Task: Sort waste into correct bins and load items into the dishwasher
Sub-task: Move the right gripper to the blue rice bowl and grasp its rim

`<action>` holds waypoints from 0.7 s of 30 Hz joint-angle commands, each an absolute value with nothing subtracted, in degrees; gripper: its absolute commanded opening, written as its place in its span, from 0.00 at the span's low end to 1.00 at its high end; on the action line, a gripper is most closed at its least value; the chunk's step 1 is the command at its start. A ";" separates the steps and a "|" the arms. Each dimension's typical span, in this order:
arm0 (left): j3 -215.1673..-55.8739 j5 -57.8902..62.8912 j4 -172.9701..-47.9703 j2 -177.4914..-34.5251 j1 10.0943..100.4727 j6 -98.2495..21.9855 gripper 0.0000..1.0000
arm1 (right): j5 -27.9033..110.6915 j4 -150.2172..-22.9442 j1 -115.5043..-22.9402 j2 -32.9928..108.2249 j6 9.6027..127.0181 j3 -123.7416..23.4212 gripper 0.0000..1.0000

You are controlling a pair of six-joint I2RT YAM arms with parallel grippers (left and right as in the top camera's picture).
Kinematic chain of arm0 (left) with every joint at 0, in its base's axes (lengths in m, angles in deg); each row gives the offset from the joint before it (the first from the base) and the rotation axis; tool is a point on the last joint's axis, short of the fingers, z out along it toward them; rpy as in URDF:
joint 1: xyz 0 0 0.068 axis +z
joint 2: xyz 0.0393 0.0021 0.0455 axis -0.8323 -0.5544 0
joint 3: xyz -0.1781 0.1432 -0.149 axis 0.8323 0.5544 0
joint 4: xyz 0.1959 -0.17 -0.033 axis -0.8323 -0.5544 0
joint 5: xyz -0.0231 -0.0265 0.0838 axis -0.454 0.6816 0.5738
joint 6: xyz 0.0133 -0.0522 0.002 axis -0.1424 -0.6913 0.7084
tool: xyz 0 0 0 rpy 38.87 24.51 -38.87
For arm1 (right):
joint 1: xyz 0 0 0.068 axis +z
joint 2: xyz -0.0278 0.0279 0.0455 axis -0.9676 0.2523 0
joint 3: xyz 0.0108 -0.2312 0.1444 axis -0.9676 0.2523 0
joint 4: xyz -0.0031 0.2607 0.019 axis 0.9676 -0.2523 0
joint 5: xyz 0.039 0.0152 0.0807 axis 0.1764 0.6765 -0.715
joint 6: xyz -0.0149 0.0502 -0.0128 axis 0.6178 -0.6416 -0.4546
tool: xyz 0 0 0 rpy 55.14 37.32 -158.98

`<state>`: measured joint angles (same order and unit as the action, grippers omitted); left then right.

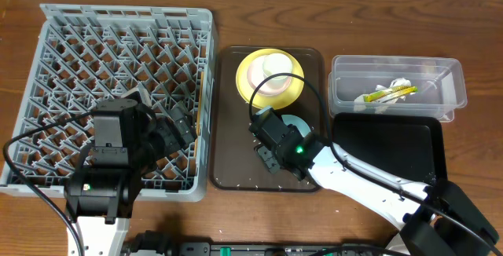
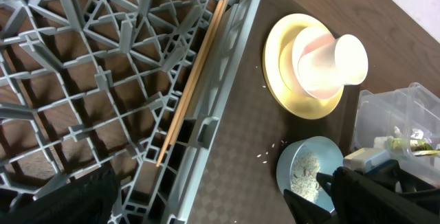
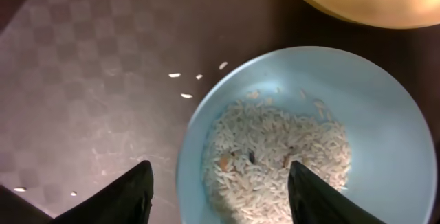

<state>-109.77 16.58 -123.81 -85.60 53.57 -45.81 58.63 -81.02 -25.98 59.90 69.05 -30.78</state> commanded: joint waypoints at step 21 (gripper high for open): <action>-110.52 16.90 -123.81 -85.60 53.81 -46.14 0.99 | 53.93 -80.14 -24.69 59.88 66.37 -30.26 0.32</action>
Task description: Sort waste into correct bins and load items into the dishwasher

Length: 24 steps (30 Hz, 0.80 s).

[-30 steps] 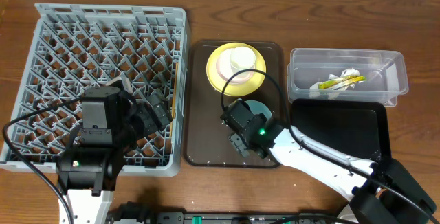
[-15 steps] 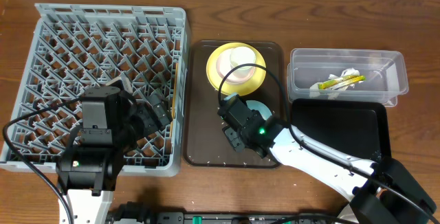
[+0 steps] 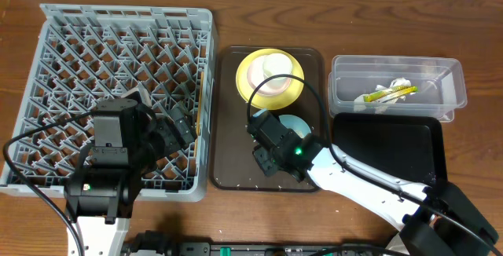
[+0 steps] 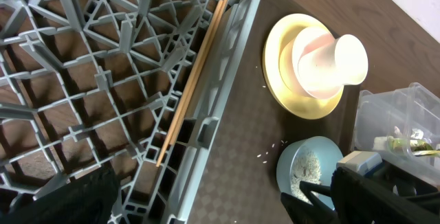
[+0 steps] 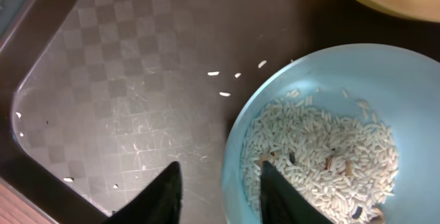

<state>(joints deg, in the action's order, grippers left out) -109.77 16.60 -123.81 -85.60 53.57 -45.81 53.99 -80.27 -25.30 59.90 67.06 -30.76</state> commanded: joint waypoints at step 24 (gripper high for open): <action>-110.52 16.93 -123.81 -85.60 53.81 -46.14 0.99 | 56.49 -75.82 -24.69 59.88 66.06 -25.28 0.23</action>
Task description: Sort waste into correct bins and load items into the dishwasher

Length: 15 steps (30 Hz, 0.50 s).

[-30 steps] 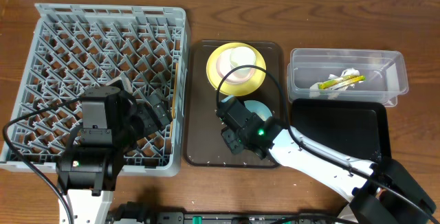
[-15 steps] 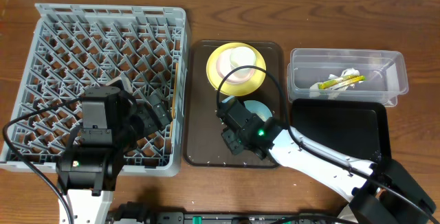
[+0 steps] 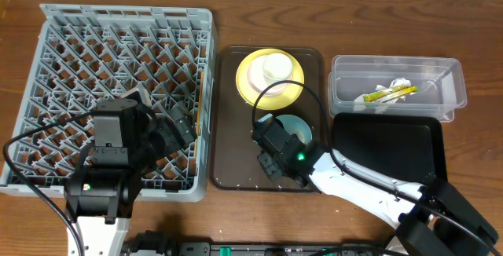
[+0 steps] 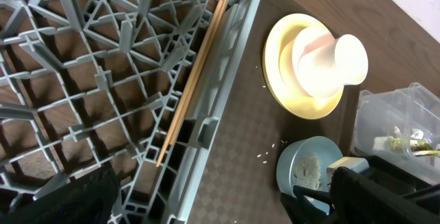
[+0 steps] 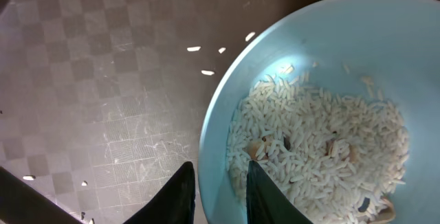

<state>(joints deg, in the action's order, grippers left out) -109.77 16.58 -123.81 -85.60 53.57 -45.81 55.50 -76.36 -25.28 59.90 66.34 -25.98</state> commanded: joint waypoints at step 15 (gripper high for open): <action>-110.52 16.90 -123.81 -85.60 53.81 -46.14 0.99 | 56.49 -76.47 -24.69 59.88 65.91 -25.25 0.14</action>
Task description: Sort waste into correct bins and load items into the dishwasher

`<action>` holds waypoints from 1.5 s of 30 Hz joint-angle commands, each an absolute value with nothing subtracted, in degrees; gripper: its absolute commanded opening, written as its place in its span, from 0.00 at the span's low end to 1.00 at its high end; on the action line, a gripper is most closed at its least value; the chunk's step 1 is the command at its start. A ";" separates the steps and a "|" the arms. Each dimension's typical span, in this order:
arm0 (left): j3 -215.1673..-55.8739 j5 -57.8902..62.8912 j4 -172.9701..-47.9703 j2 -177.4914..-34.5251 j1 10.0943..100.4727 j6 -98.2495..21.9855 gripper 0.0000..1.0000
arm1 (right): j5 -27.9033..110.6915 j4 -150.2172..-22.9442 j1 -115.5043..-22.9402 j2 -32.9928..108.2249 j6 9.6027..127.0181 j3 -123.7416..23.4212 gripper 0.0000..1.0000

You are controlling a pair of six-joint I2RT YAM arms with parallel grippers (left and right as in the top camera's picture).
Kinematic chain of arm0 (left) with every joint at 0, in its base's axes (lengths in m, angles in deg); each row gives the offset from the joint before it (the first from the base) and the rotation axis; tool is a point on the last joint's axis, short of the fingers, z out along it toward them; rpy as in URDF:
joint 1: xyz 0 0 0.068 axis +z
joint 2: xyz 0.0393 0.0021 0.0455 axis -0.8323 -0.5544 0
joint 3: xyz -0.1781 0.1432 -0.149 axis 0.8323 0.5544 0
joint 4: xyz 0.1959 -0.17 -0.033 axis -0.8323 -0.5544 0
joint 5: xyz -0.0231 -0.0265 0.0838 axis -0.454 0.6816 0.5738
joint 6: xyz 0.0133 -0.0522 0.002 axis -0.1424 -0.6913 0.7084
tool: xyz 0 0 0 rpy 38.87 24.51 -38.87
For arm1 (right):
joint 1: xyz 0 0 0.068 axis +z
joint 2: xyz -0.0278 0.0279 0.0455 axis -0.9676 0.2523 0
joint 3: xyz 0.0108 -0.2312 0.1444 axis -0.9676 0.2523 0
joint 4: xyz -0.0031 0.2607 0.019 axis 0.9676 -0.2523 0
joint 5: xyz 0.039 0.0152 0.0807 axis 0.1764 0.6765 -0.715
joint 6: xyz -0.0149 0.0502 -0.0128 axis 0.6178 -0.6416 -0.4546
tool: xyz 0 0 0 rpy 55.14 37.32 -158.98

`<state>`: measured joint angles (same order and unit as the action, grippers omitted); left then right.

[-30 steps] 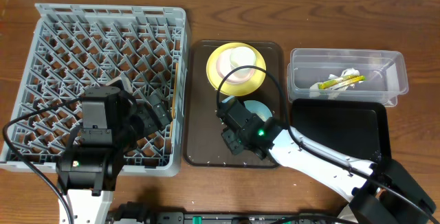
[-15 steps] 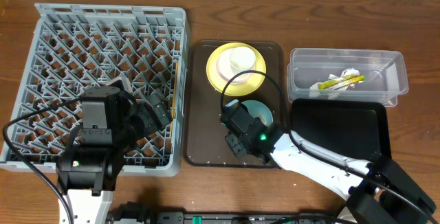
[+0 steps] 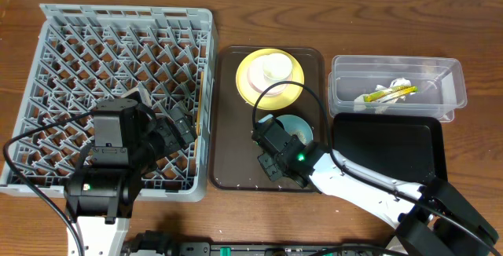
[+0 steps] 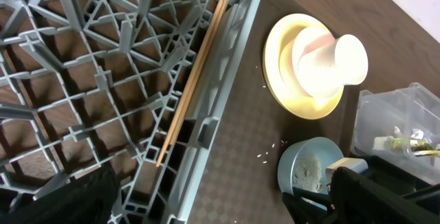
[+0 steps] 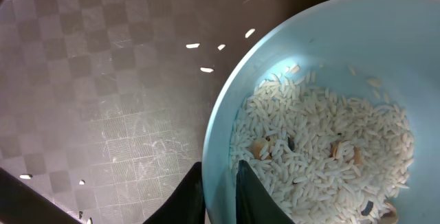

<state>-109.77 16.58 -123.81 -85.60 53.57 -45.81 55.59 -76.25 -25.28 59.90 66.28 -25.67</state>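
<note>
A light blue bowl (image 5: 323,107) of rice leftovers sits on the brown tray (image 3: 236,146), below the yellow plate (image 3: 287,93). My right gripper (image 5: 220,193) is shut on the bowl's left rim, one finger inside and one outside; from overhead the gripper (image 3: 273,134) covers the bowl's (image 3: 299,126) left part. A pale cup (image 3: 271,69) stands upside down on the plate. My left gripper (image 3: 185,126) hangs open and unladen over the grey dish rack (image 3: 47,91). A wooden chopstick (image 4: 196,80) lies along the rack's right edge.
A clear bin (image 3: 452,91) with wrappers stands at the back right. A black bin (image 3: 385,142) sits in front of it, right of the tray. A few rice grains (image 5: 199,56) are scattered on the tray beside the bowl.
My right gripper's fingers have come closer together and now pinch the bowl's left rim. The bowl has shifted only slightly in the wrist view. The left arm has not moved.
First my right gripper stood wide open over the bowl's left side. Then the fingers were narrower, at the bowl's left rim. Then they straddled that rim with a small gap, and now they grip it. The left gripper stayed still over the rack.
</note>
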 commanded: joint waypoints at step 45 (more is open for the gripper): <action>-110.52 16.93 -123.81 -85.60 53.81 -46.14 0.99 | 59.04 -101.65 -30.09 58.85 54.82 -45.60 0.01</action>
